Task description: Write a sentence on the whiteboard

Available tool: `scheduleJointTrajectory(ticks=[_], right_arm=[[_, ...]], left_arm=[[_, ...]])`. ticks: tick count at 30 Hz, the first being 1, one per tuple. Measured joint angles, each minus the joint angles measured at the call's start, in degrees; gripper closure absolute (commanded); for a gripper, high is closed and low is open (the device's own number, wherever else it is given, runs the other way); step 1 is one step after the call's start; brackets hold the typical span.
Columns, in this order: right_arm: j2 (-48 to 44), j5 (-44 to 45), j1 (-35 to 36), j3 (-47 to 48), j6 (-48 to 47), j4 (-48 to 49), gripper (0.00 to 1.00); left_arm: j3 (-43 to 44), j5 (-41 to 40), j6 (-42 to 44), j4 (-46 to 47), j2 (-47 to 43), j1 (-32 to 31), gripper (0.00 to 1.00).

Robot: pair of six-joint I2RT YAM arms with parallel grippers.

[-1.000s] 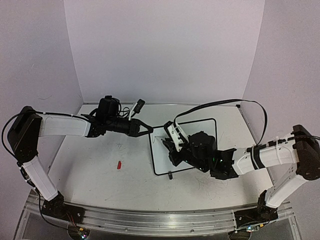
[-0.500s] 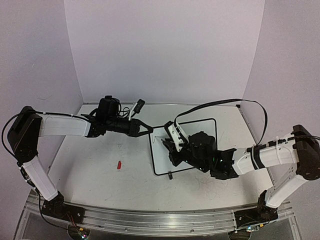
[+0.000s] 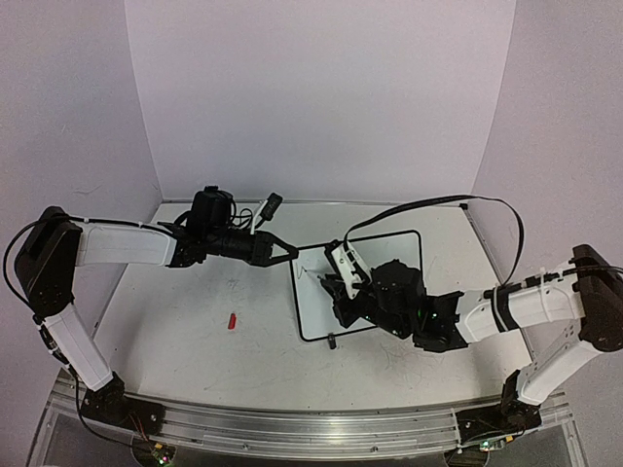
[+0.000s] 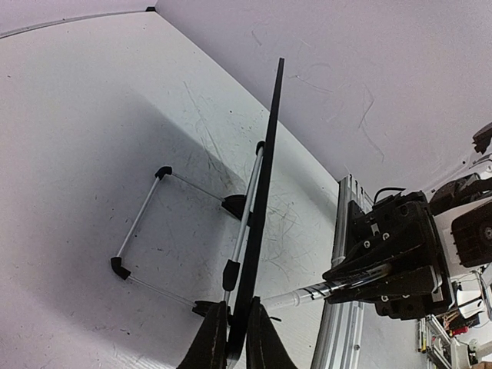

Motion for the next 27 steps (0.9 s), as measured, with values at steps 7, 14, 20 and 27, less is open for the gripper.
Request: scheduleJointTrajectory(ticks=[7,14,20,27], right_arm=[[-0.1,-0.3,0.2,-0.7,0.9,-0.4,1.0],[-0.1,-0.4,0.3,-0.8,1.3,-0.5,1.0],[-0.1,-0.4,0.4,-0.8,1.3,-0.7,1.0],[-0.1,0.0,0.4,-0.8,1.3,-0.8,1.0]], left_arm=[[0.0,0.0,0.0,0.0,0.0,0.0,0.91],[0.0,0.0,0.0,0.0,0.0,0.0,0.91],[0.0,0.1,0.0,0.0,0.0,0.0,0.91],[0.0,0.1,0.0,0.0,0.0,0.0,0.91]])
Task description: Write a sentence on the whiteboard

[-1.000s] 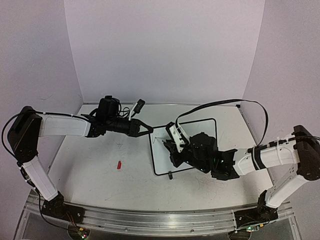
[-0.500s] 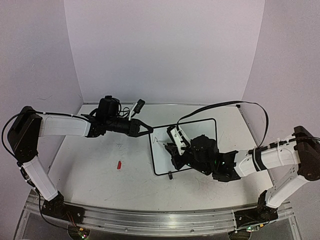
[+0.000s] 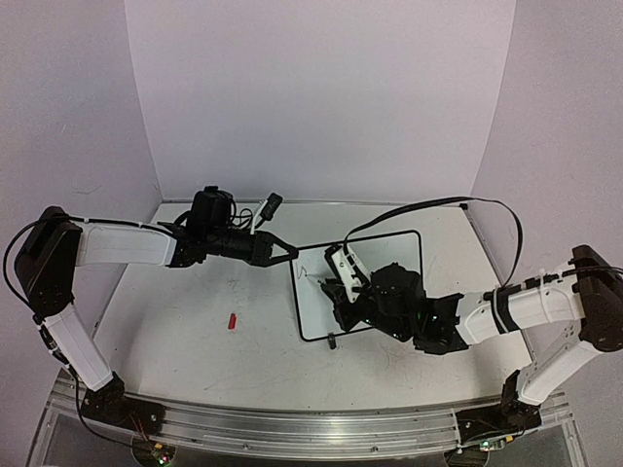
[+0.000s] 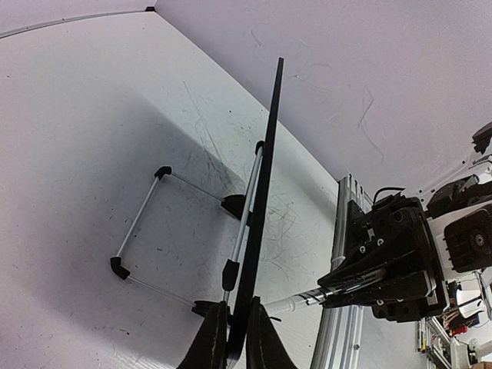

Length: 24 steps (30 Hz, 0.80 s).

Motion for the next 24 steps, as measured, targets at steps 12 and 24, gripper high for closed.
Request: scheduleJointTrajectory(ticks=[12,24], right_arm=[[0.0,2.0,0.2,0.1,-0.7,0.4,1.0],[0.0,5.2,0.2,1.5,-1.6,1.4,1.0]], left_arm=[[0.0,0.0,0.0,0.0,0.0,0.0,0.91],[0.0,0.0,0.0,0.0,0.0,0.0,0.91]])
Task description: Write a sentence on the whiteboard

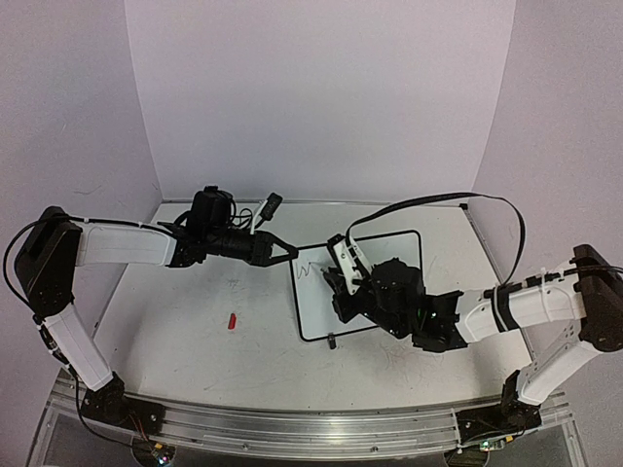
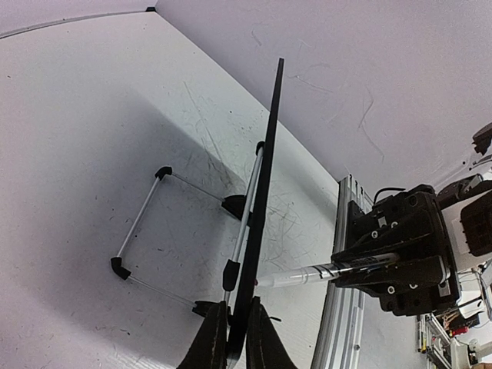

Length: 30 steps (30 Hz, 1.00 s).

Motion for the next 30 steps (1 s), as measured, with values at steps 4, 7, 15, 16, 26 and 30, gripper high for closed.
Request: scheduleJointTrajectory(ticks=[4,7,15,16,26,30], right_arm=[[0.0,0.9,0.0,0.2,0.0,0.3,1.0],[0.0,1.2,0.0,0.3,-0.2,0.4,1.0],[-3.7,-2.3,-0.3,-3.7,-0.9,1.9,1.0],[-4.8,-2.6,-0.3,-4.7,-0.9,2.1,1.0],[-4.5,-4.0,-0.5,-6.4,0.1,2.6,1.0],[-3.2,-3.1,-0.5,-6.1,0.2,2.5,1.0]], left_arm=[[0.0,0.0,0.0,0.0,0.0,0.0,0.91],[0.0,0.0,0.0,0.0,0.0,0.0,0.91],[0.0,0.5,0.0,0.1,0.0,0.0,0.91],[0.0,0.6,0.0,0.1,0.0,0.0,0.91],[0.0,0.7,0.0,0.1,0.0,0.0,0.91],[0.0,0.7,0.0,0.1,0.0,0.0,0.91]])
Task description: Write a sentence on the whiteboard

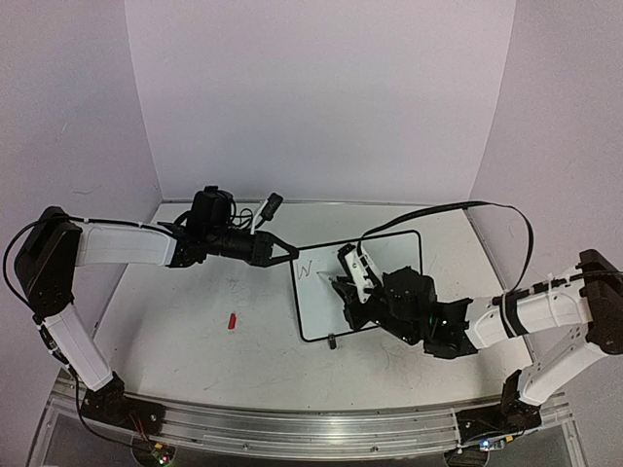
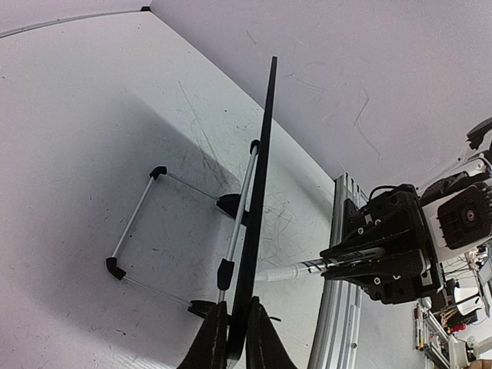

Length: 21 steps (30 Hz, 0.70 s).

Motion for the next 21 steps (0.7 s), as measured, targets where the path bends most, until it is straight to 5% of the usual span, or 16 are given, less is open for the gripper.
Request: scheduleJointTrajectory(ticks=[21], right_arm=[[1.8,1.8,0.0,2.5,0.1,0.9,1.0]], left_arm=[[0.0,0.2,0.0,0.0,0.0,0.0,0.91]])
